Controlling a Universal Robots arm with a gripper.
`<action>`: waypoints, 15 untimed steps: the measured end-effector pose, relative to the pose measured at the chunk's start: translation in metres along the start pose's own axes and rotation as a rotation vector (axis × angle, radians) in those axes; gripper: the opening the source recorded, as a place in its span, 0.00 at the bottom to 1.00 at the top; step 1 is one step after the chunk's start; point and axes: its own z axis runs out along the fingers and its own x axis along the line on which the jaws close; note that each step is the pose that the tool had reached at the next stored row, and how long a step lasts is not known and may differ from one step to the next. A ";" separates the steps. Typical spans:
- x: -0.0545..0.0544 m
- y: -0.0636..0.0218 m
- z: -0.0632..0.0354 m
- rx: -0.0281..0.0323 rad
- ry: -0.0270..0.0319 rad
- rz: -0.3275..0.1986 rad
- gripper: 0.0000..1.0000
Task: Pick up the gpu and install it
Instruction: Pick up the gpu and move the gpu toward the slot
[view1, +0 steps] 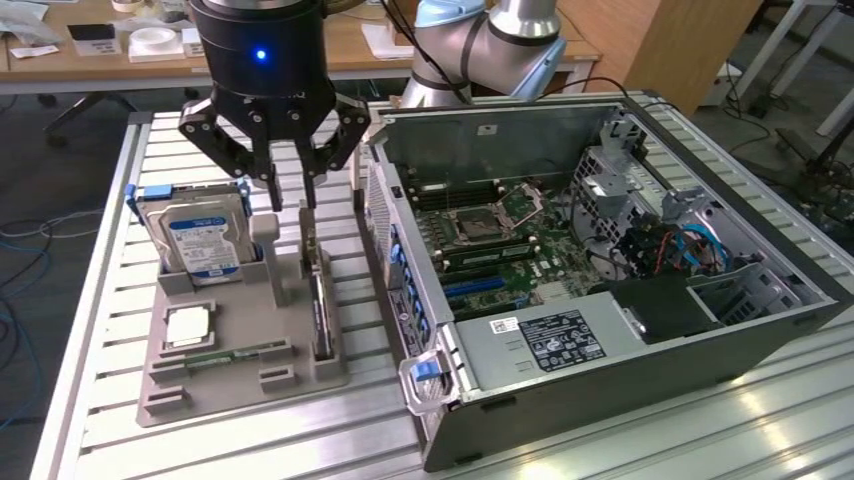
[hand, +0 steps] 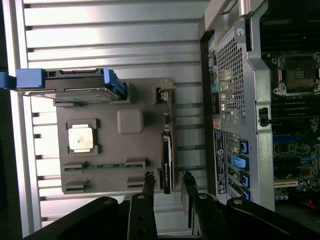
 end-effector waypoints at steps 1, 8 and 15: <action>0.000 0.0000 0.0000 0.0000 0.0001 0.000 0.36; 0.000 -0.0005 0.0111 -0.0001 -0.0001 0.000 0.36; 0.001 -0.0010 0.0232 0.0000 0.0000 0.000 0.36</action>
